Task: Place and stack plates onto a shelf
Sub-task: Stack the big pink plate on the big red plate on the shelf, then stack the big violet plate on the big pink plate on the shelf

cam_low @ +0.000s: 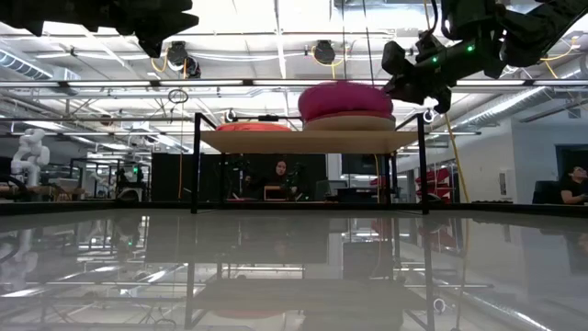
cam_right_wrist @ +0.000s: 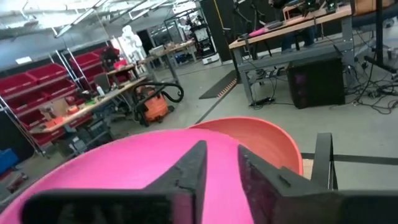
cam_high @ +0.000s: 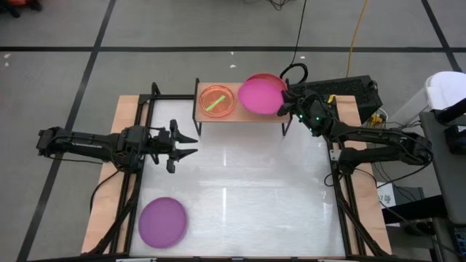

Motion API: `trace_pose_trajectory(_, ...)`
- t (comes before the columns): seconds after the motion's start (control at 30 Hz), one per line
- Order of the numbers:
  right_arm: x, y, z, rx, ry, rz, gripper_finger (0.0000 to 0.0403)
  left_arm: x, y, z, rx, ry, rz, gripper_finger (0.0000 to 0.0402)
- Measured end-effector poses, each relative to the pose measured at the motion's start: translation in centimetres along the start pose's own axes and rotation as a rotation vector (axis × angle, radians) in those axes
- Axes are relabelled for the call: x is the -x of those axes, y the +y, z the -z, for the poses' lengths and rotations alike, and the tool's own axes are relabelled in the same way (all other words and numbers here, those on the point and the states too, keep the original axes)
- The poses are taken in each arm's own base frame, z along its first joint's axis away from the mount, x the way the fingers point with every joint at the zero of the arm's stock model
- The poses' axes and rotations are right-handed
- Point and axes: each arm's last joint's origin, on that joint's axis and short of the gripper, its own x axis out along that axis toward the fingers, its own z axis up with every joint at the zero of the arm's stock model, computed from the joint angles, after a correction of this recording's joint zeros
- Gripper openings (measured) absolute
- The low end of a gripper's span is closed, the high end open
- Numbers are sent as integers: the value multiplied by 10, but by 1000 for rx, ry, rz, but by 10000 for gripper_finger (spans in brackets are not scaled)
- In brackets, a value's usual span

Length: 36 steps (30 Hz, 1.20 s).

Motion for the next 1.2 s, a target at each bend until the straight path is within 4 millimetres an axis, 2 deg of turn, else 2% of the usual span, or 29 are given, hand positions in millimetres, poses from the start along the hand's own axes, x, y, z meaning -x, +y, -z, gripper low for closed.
trace_pose_trajectory(0.23, 0, 1, -2, -1, -21, -13, 166, 0, 0, 0, -1, 0, 0, 159)
trace_pose_trajectory(0.33, 1, 6, -6, -4, -38, -110, 190, 0, 0, 0, -4, 0, 0, 159)
trace_pose_trajectory(0.53, 9, 24, -15, 51, -69, -524, 200, 0, 0, 0, -4, 1, 0, 159)
trace_pose_trajectory(0.6, 13, 31, -14, 73, -61, -621, 197, -1, 0, 1, 1, 9, 1, 159)
trace_pose_trajectory(0.7, 19, 40, -9, 122, -49, -700, 191, -8, -5, 8, 120, 68, 28, 159)
trace_pose_trajectory(0.8, 25, 47, -7, 189, -69, -735, 188, -18, -15, 8, 128, 216, 50, 159)
trace_pose_trajectory(0.9, 27, 50, -8, 208, -100, -751, 188, -27, -24, 5, 75, 450, 2, 159)
trace_pose_trajectory(1.03, 29, 52, -7, 205, -98, -764, 188, -36, -31, 10, 15, 760, -12, 159)
trace_pose_trajectory(1.13, 30, 53, -5, 214, -80, -771, 188, -39, -33, 29, -7, 938, 1, 159)
trace_pose_trajectory(1.2, 31, 54, -2, 225, -50, -776, 188, -40, -35, 47, 42, 1076, 71, 159)
